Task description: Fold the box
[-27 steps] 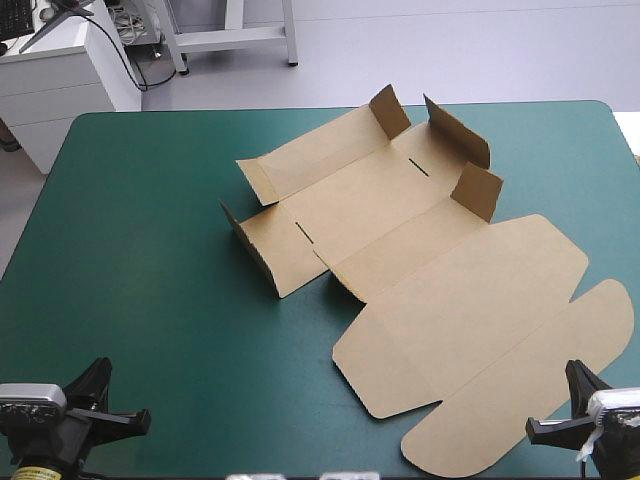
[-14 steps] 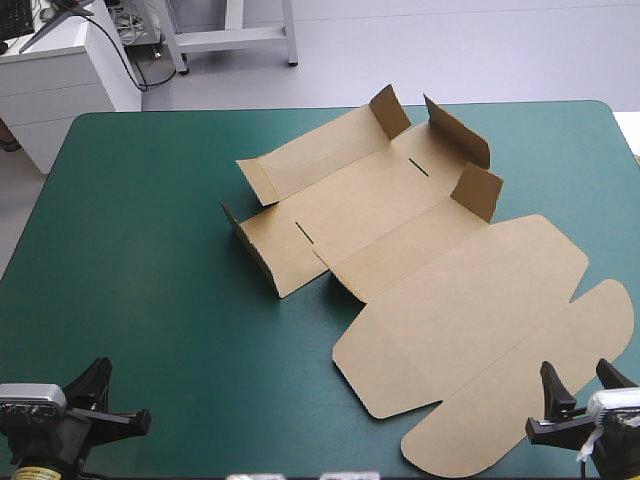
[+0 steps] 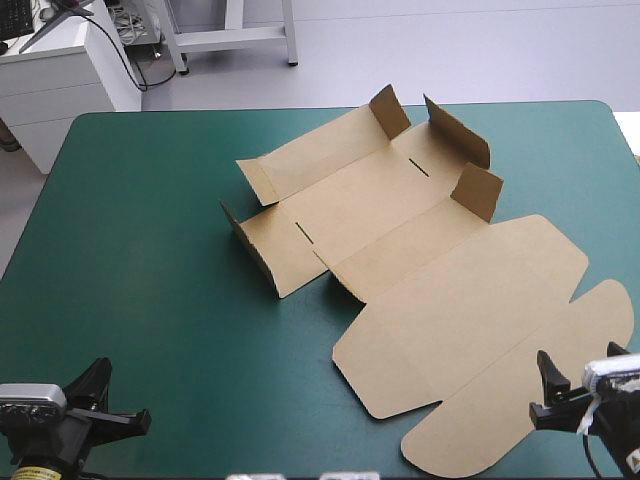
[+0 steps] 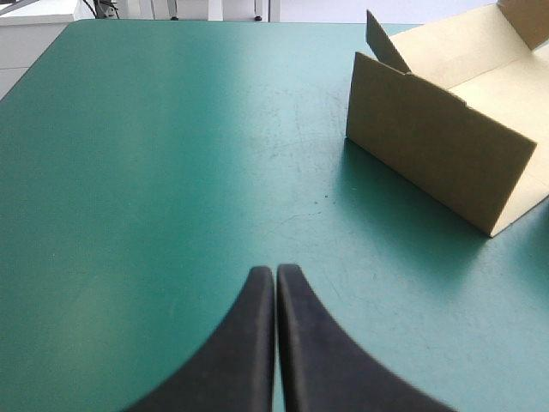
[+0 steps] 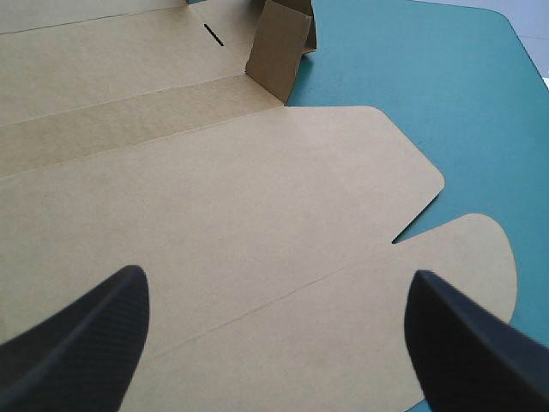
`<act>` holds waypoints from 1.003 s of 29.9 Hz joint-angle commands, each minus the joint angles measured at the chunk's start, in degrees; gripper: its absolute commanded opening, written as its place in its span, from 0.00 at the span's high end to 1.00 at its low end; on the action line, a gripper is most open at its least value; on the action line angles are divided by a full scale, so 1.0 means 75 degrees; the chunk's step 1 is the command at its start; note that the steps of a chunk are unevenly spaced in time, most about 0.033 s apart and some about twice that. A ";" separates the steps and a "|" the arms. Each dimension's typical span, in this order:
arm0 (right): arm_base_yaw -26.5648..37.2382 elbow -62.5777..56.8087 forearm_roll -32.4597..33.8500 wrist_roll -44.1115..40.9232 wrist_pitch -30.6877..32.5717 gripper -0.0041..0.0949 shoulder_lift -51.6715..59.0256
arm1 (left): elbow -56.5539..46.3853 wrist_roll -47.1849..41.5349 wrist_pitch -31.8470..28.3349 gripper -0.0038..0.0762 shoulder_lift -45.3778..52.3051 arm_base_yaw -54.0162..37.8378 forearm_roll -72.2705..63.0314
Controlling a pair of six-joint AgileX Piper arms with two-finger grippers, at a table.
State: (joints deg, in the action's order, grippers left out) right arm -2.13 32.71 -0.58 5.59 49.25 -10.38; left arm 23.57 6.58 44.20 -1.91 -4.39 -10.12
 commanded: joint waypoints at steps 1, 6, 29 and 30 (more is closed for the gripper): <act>0.0044 0.1100 -0.0001 0.0314 -0.0343 0.19 -0.1411 | 0.0177 -0.0015 -0.0543 0.96 -0.0140 0.0029 -0.0078; 0.0029 0.2494 -0.0076 0.0336 0.0229 0.19 -0.3526 | 0.0177 -0.0015 -0.0543 0.96 -0.0140 0.0029 -0.0078; 0.0029 0.9155 -0.0277 0.1617 0.1501 0.19 -1.1768 | 0.0177 -0.0015 -0.0543 0.96 -0.0140 0.0029 -0.0078; 0.0029 0.9328 -0.0265 0.1748 0.1501 0.19 -1.1993 | 0.0177 -0.0015 -0.0543 0.96 -0.0140 0.0029 -0.0078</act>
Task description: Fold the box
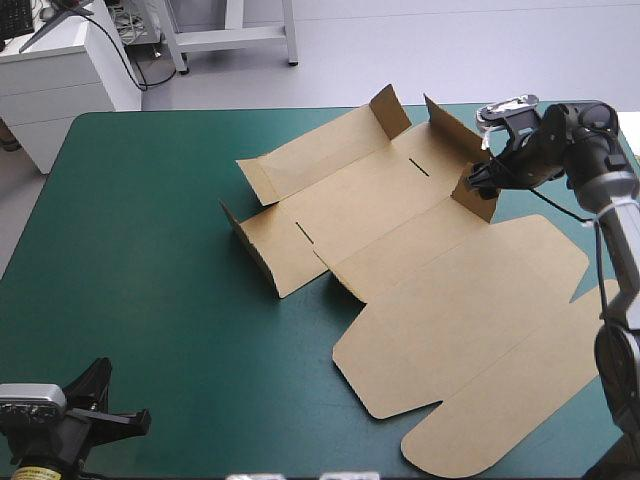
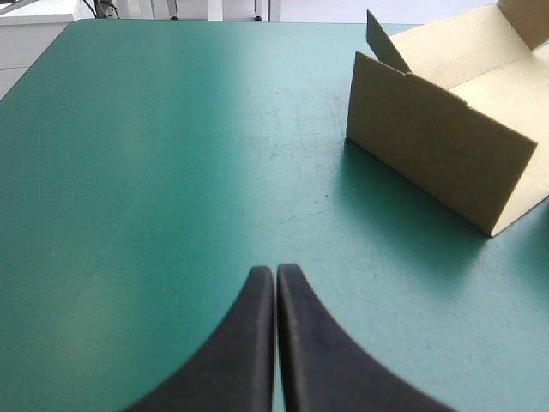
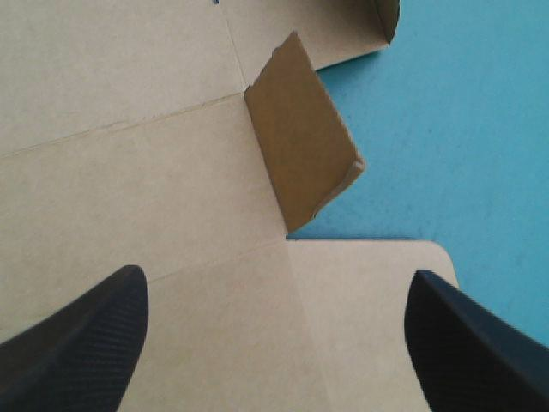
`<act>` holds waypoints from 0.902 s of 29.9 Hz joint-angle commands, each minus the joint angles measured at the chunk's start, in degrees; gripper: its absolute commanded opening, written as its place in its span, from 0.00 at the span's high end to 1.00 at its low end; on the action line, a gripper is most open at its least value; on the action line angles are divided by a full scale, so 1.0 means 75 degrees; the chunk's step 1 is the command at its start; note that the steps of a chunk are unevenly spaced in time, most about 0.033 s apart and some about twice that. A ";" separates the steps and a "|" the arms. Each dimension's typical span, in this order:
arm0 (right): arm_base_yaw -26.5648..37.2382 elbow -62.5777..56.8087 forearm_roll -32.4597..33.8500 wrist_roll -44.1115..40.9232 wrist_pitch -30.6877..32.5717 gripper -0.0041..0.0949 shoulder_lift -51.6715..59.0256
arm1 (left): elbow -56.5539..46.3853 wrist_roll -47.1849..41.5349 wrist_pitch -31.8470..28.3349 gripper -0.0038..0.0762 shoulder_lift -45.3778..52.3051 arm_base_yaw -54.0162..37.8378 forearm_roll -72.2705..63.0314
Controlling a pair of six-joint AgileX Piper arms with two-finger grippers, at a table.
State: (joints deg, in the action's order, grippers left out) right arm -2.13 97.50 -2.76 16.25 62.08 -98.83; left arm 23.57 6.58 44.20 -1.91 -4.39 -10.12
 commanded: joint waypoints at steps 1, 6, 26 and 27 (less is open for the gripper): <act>0.0029 0.0814 0.0025 0.0378 -0.0227 0.19 -0.0367 | 0.0177 -0.0015 -0.0543 0.96 -0.0140 0.0029 -0.0078; 0.0057 0.1239 0.0099 0.0414 -0.0760 0.19 -0.1158 | 0.0177 0.0042 -0.0543 0.96 -0.0140 0.0029 -0.0104; 0.0057 0.1250 0.0140 0.0694 -0.0851 0.98 -0.1697 | 0.0177 0.0042 -0.0543 0.96 -0.0140 0.0029 -0.0104; 0.0057 0.1250 0.0124 0.0806 -0.0851 0.98 -0.1697 | 0.0177 0.0042 -0.0543 0.96 -0.0140 0.0029 -0.0104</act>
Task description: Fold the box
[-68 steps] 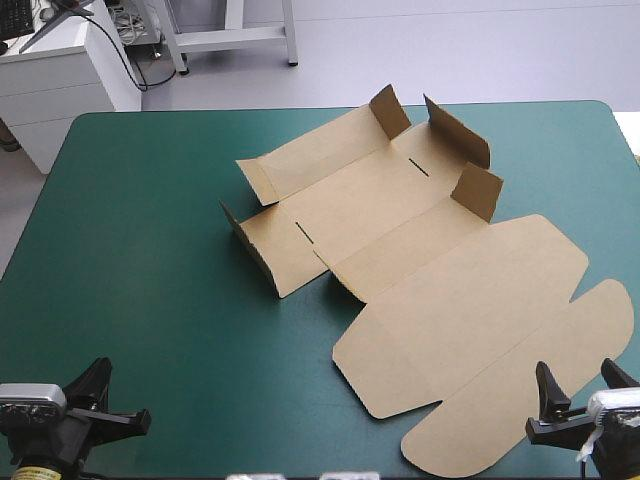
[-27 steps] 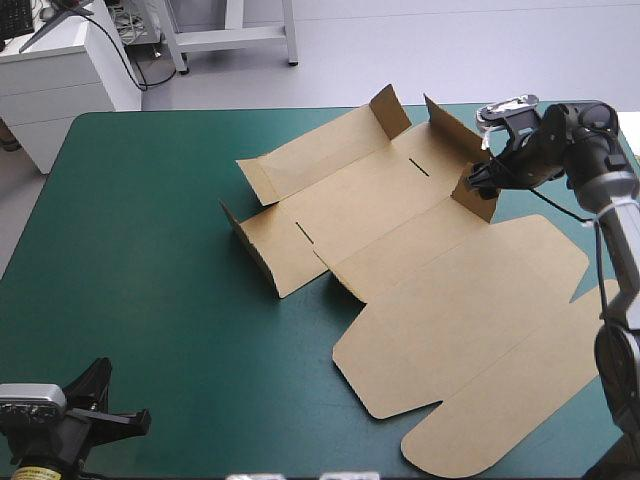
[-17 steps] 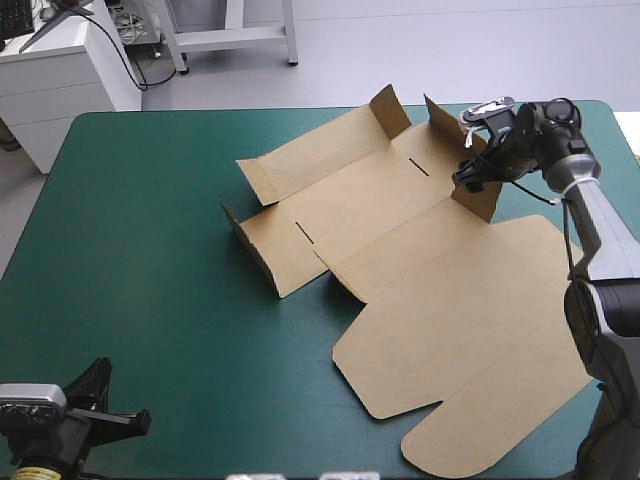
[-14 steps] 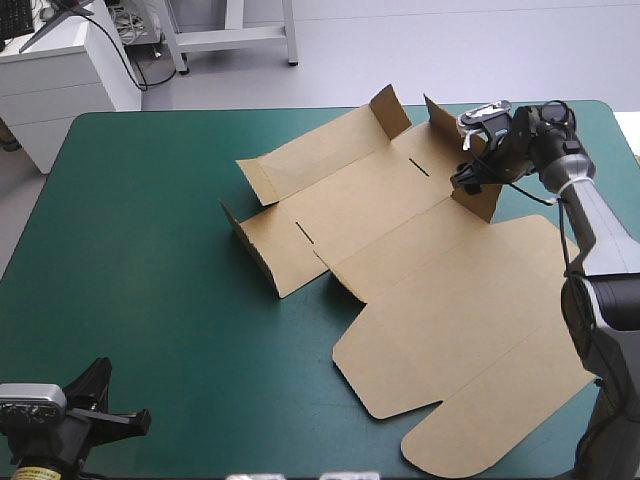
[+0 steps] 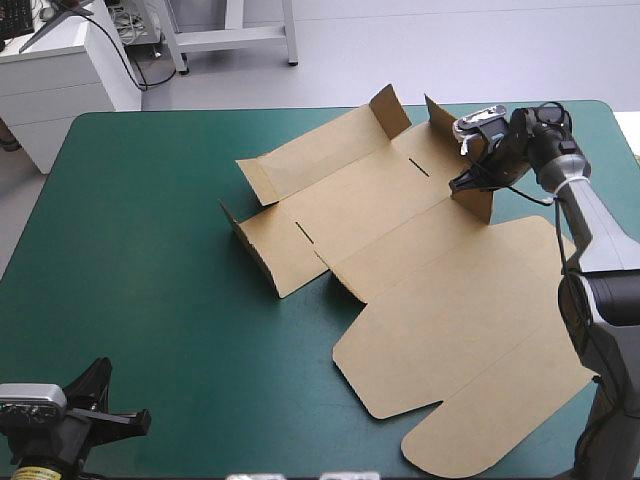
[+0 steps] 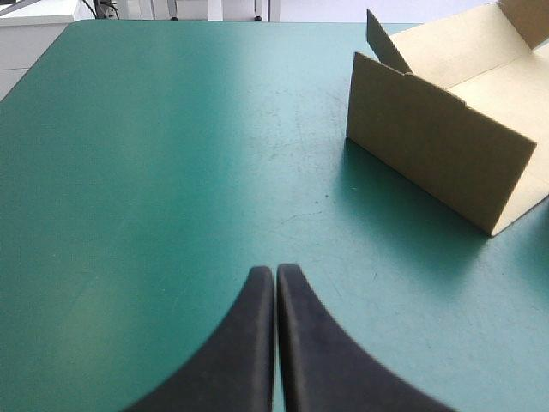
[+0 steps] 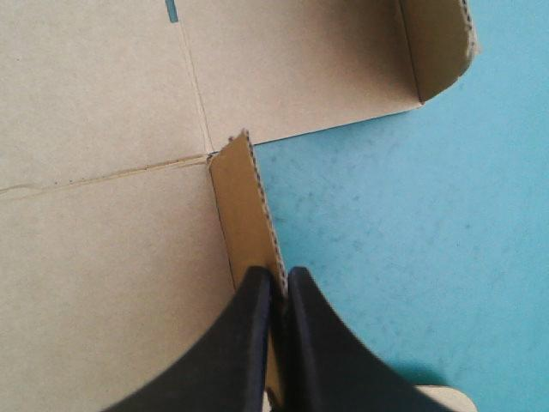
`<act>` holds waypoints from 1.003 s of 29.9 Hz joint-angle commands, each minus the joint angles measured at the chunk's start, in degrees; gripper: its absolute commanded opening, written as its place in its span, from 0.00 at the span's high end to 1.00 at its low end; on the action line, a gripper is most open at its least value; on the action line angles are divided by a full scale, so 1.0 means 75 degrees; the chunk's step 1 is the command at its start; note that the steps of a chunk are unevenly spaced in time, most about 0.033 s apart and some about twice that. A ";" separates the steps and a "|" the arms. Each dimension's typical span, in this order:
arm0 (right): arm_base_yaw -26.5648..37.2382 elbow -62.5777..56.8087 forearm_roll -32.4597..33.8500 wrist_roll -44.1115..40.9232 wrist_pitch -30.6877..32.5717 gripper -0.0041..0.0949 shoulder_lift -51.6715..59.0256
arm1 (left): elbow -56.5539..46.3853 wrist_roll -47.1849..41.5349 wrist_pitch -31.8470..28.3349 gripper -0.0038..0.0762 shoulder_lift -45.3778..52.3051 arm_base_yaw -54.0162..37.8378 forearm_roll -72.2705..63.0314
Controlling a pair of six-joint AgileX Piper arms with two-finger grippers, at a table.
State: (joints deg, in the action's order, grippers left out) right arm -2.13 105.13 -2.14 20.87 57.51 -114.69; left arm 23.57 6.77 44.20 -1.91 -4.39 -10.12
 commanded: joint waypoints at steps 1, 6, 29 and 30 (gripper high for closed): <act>0.0057 0.0233 -0.0078 0.0382 -0.0225 0.98 0.0419 | 0.0177 0.0016 -0.0543 0.96 -0.0140 0.0029 -0.0104; 0.0023 0.0233 -0.0866 0.1570 -0.0178 0.98 0.0419 | 0.0177 0.0016 -0.0543 0.96 -0.0140 0.0029 -0.0104; -0.1396 0.1226 -0.2802 0.5695 0.1036 0.98 0.0419 | 0.0177 0.0016 -0.0543 0.96 -0.0140 0.0029 -0.0104; -0.1445 0.1226 -0.2837 0.5905 0.1177 0.98 0.0419 | 0.0177 0.0016 -0.0543 0.96 -0.0140 0.0029 -0.0104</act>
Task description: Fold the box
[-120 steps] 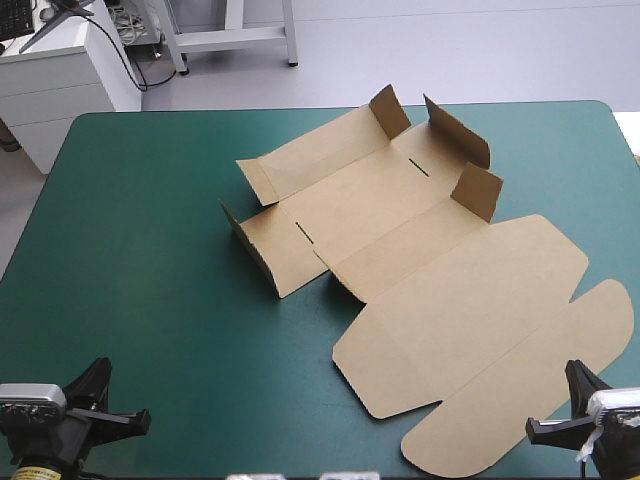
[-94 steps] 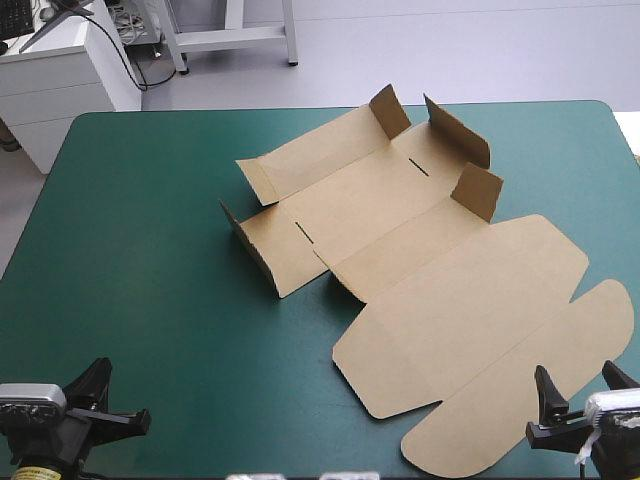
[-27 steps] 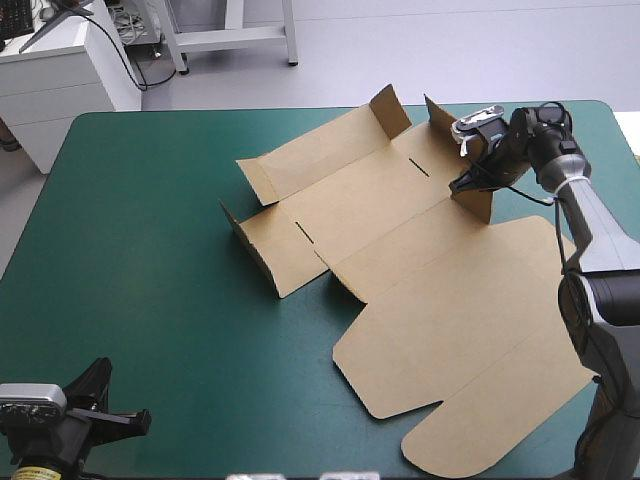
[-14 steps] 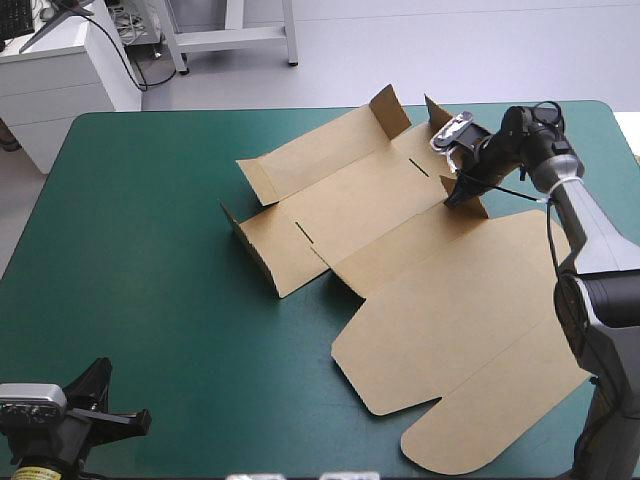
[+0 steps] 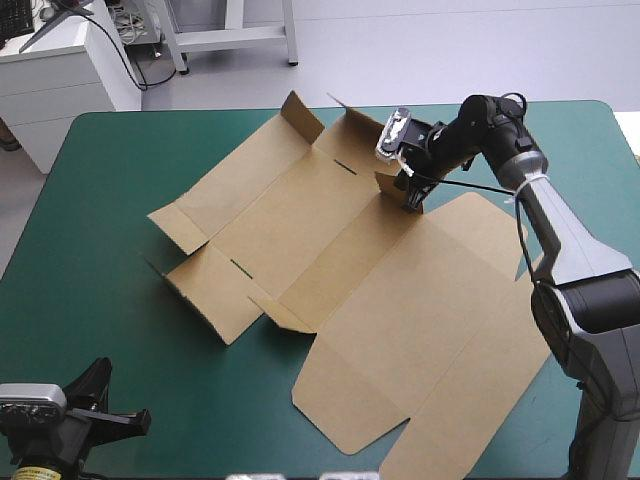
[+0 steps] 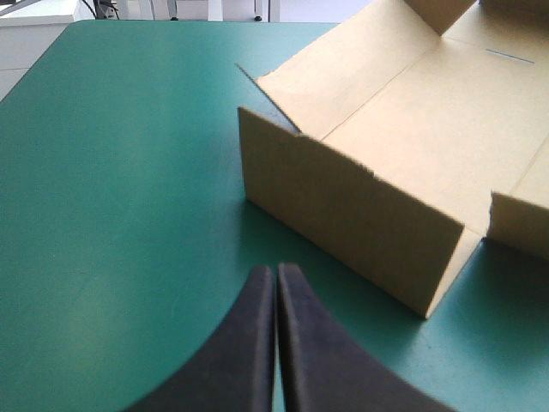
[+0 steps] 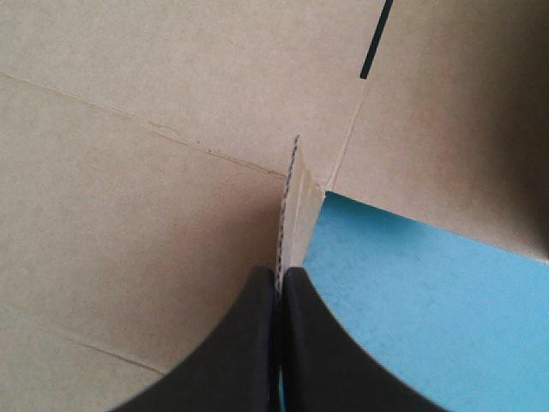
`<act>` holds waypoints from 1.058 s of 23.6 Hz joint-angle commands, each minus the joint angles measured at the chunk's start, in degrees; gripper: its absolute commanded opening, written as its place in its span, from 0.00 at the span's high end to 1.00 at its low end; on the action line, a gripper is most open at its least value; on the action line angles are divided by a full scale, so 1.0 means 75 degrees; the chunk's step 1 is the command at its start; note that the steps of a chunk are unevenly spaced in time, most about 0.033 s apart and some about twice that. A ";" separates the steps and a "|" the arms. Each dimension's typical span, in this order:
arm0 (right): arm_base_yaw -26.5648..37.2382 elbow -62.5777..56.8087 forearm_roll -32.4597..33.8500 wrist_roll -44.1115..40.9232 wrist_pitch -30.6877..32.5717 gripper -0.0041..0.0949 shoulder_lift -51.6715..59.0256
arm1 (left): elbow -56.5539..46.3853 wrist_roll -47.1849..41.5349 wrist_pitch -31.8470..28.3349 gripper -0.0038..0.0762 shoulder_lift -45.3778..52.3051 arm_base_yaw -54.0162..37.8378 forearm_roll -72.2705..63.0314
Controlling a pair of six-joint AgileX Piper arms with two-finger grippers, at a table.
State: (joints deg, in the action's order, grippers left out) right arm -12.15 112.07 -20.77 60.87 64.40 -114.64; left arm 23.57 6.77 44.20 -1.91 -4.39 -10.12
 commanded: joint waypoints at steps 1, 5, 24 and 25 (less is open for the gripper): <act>-0.0134 0.0301 -0.0391 0.0809 0.0421 0.98 0.0412 | 0.0177 0.0016 -0.0543 0.96 -0.0140 0.0029 -0.0104; -0.0156 0.0303 -0.0640 0.1611 0.0629 0.98 0.0412 | 0.0177 0.0016 -0.0543 0.96 -0.0140 0.0029 -0.0104; -0.0769 0.0303 -0.0308 0.3921 0.0341 0.98 0.0121 | 0.0177 0.0016 -0.0543 0.96 -0.0140 0.0029 -0.0118; -0.0769 0.0303 -0.0059 0.3921 0.0247 0.98 0.0090 | 0.0177 0.0016 -0.0543 0.96 -0.0140 0.0029 -0.0118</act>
State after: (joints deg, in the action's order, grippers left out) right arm -18.09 112.55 -23.56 89.08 68.29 -116.62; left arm 23.57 6.77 44.20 -1.91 -4.39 -10.17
